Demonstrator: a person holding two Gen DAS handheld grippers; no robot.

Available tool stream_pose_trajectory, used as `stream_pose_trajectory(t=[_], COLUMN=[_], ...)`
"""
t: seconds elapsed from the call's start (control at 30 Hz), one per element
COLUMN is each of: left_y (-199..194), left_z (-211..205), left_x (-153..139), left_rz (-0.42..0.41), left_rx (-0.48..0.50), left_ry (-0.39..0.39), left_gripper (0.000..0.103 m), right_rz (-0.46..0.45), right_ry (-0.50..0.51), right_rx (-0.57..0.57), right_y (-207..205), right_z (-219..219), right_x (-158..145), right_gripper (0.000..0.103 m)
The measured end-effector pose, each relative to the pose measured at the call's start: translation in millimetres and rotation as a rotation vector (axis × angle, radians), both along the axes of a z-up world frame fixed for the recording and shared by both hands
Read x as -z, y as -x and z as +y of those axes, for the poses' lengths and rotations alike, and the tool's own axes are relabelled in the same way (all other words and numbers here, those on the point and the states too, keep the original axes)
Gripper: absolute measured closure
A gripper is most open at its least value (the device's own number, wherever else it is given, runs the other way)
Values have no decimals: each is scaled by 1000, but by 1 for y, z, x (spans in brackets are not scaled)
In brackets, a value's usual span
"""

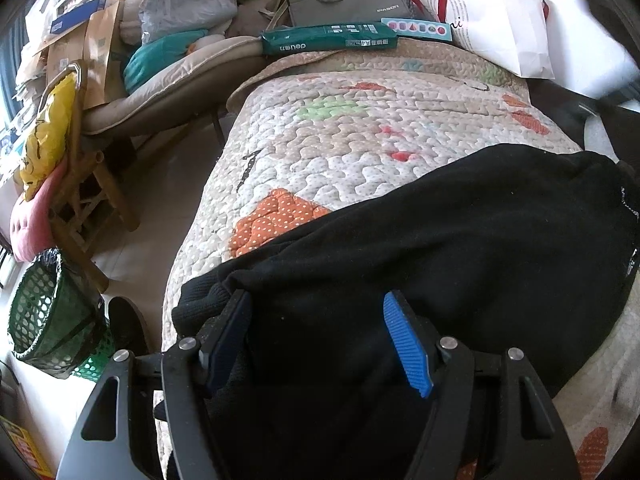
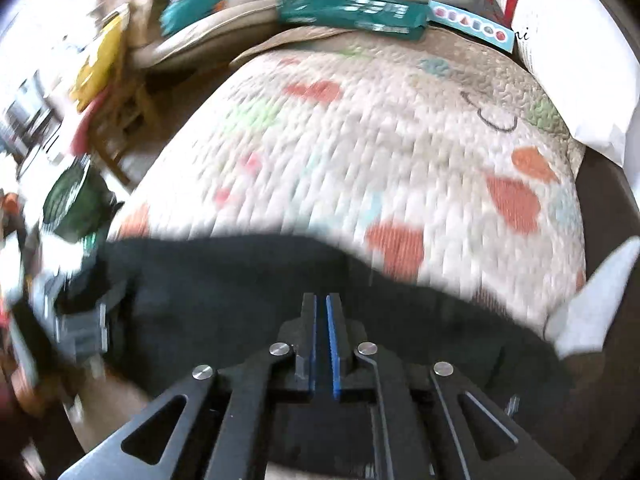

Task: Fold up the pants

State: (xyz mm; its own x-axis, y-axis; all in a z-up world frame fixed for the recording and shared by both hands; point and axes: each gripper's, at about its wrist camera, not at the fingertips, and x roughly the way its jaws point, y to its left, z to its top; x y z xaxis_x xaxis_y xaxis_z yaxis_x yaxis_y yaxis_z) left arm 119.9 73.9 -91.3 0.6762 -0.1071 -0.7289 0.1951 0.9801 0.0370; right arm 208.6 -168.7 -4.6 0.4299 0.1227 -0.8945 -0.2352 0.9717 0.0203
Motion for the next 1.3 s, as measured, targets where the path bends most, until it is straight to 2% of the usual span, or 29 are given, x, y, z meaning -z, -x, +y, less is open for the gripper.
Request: stream_pose_trajectory(t=[0.1, 0.2, 0.3, 0.33, 0.37, 0.47, 0.57, 0.63, 0.73, 0.77, 0.93, 1.07, 1.13, 1.27, 1.3], left_y=[1, 2, 1, 1, 1, 2, 2, 2, 2, 3, 3, 3, 3, 3, 3], left_z=[1, 3, 7, 8, 8, 11, 13, 12, 12, 13, 15, 15, 14, 14, 13], left_x=[0, 1, 2, 2, 2, 1, 1, 1, 1, 0, 0, 1, 1, 1, 1], left_rz=[-5, -8, -4, -3, -4, -6, -6, -5, -6, -7, -7, -9, -9, -9, -9], left_rx=[0, 3, 7, 8, 9, 12, 14, 17, 19, 19, 18, 19, 18, 19, 20], left_ry=[7, 22, 46, 54, 59, 79, 96, 100, 104, 109, 118, 107, 106, 100, 97], left_gripper=[35, 35, 35, 35, 35, 35, 35, 34, 34, 34, 34, 33, 33, 32, 32], right_rz=[158, 291, 377, 407, 423, 424, 394, 362, 357, 329, 187, 92, 100, 101, 114], right_ry=[-1, -21, 103, 183, 214, 228, 234, 282, 263, 242, 199, 291, 283, 286, 294], right_rx=[18, 62, 31, 35, 40, 33, -10, -37, -25, -8, -34, -108, -104, -93, -99], right_y=[-72, -109, -119, -118, -117, -106, -76, -55, -36, -31, -3, 24, 24, 11, 7], right_z=[16, 27, 46, 50, 51, 49, 43, 37, 28, 26, 20, 31, 34, 38, 41], right_x=[24, 53, 79, 89, 94, 86, 70, 70, 84, 84, 68, 65, 70, 67, 69], right_gripper=[84, 82, 68, 68, 68, 68, 66, 43, 42, 41, 42, 45, 53, 54, 66])
